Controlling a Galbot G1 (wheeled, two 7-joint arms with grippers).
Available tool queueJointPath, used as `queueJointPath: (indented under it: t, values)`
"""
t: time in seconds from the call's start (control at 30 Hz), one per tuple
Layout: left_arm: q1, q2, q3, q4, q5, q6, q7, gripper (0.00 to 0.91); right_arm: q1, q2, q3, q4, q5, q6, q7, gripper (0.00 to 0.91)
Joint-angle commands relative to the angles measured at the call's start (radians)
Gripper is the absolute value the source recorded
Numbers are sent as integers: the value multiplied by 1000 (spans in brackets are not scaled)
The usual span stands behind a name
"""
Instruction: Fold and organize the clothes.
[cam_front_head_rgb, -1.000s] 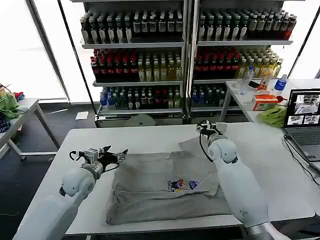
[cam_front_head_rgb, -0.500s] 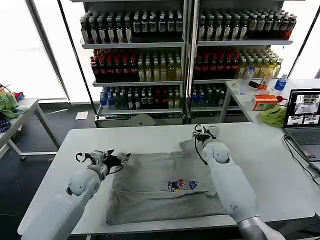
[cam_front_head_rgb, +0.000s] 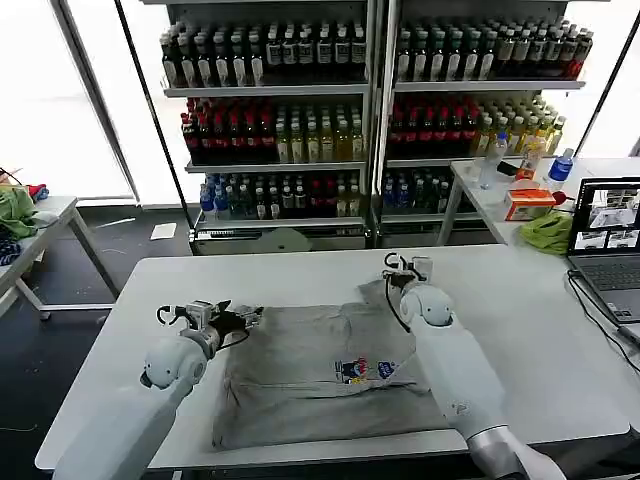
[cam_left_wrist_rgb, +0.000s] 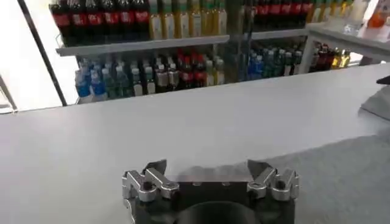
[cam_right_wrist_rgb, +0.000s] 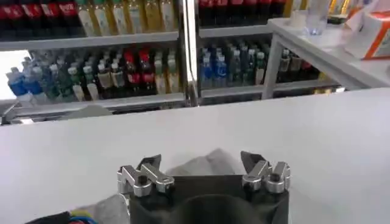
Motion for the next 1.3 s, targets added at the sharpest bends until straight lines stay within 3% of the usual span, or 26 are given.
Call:
queueJointPath:
  t: [0.03, 0.17, 0.2, 0.23, 0.27, 0.3, 0.33, 0.37, 0.4, 0.43, 0.47, 0.5, 0.53, 1.07, 1.3]
  values:
    - [-5, -5, 1, 24, 3, -1, 2, 907, 1, 4, 0, -20, -4, 1, 0, 907]
    - [-5, -8, 1, 28, 3, -2, 1, 907, -1, 1, 0, -17, -3, 0, 0, 907]
    - [-3, -10, 2, 29, 4, -1, 1, 836, -2, 1, 0, -16, -3, 0, 0, 907]
    - [-3, -11, 2, 31, 5, -1, 1, 544, -3, 2, 0, -15, -3, 0, 0, 907]
    - [-2, -12, 3, 31, 5, -1, 1, 383, -4, 2, 0, -14, -3, 0, 0, 907]
    - [-1, -15, 2, 32, 5, -1, 1, 131, -7, 3, 0, -12, -3, 0, 2, 826]
    - [1, -17, 3, 32, 5, -1, 0, 50, -9, 3, 0, -10, -3, -1, 3, 766]
    - [2, -18, 3, 33, 7, -1, 0, 10, -12, 4, 0, -8, -1, -2, 5, 645]
    - [4, -19, 4, 33, 8, -1, 0, 10, -14, 3, 0, -6, -1, -2, 5, 584]
    - [5, -19, 4, 32, 8, -1, 1, 10, -17, 3, 0, -3, -1, -2, 5, 353]
    - [6, -19, 4, 32, 8, -1, 1, 10, -20, 1, -1, 1, 0, -2, 5, 252]
    - [6, -20, 3, 32, 7, -1, 1, 10, -22, 1, -1, 4, 0, -2, 6, 91]
    - [6, -20, 2, 32, 7, -1, 2, 10, -25, 0, -1, 6, 0, -2, 6, 10]
    - [36, -20, -5, 14, 7, -6, 2, 0, -67, -8, 0, 61, 9, -8, 13, 0]
    - [44, -29, -16, 6, 10, -50, -2, 0, -85, -18, 11, 131, 42, -15, 21, 0]
